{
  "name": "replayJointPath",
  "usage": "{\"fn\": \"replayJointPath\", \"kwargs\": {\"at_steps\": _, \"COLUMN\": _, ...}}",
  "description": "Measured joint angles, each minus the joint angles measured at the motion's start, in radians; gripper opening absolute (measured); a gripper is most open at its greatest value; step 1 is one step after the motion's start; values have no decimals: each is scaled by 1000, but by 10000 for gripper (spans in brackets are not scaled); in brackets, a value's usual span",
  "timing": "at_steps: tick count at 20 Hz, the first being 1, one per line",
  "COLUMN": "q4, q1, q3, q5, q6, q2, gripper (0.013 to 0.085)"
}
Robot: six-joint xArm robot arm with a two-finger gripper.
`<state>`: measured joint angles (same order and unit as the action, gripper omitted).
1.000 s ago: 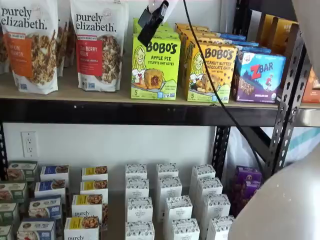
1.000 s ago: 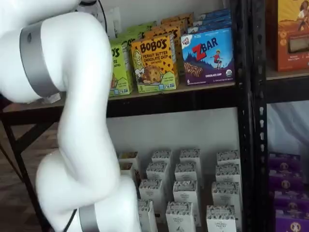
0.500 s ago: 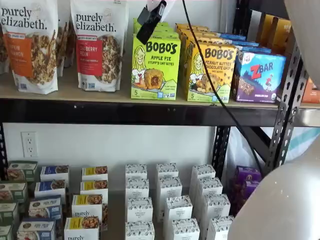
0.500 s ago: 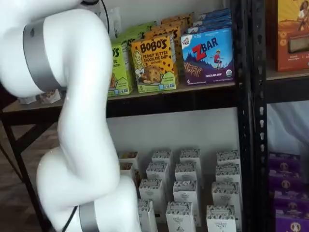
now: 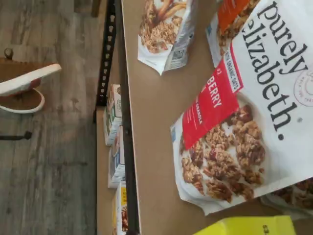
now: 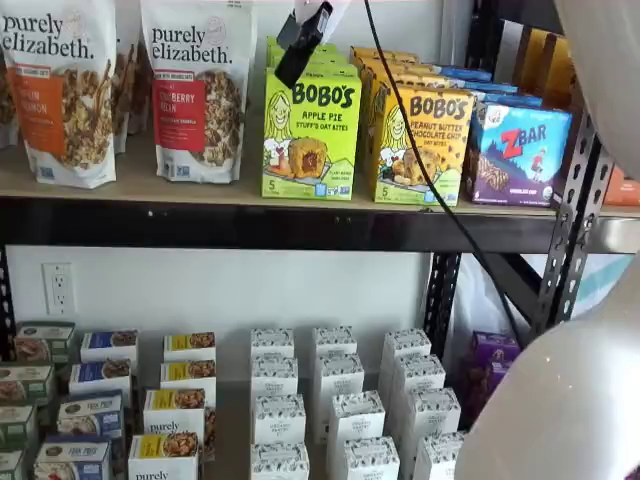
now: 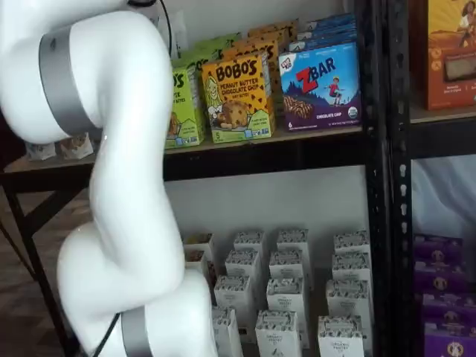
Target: Pick the green box on the top shelf, the fourth from the left
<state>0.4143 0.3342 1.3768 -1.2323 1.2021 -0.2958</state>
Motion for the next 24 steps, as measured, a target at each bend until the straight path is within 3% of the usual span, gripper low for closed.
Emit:
{"fn": "replayJointPath", "kwargs": {"at_steps": 13, "q4": -40, "q1": -8, "q3": 28, "q5": -12, "q6": 10, "q2": 36, "gripper": 850}}
{"fn": "replayJointPath", "kwargs": {"at_steps": 24, "q4": -61, "q1": -20, "q3": 95, "q5": -103, "q6": 18, "q2": 82, "gripper": 850}}
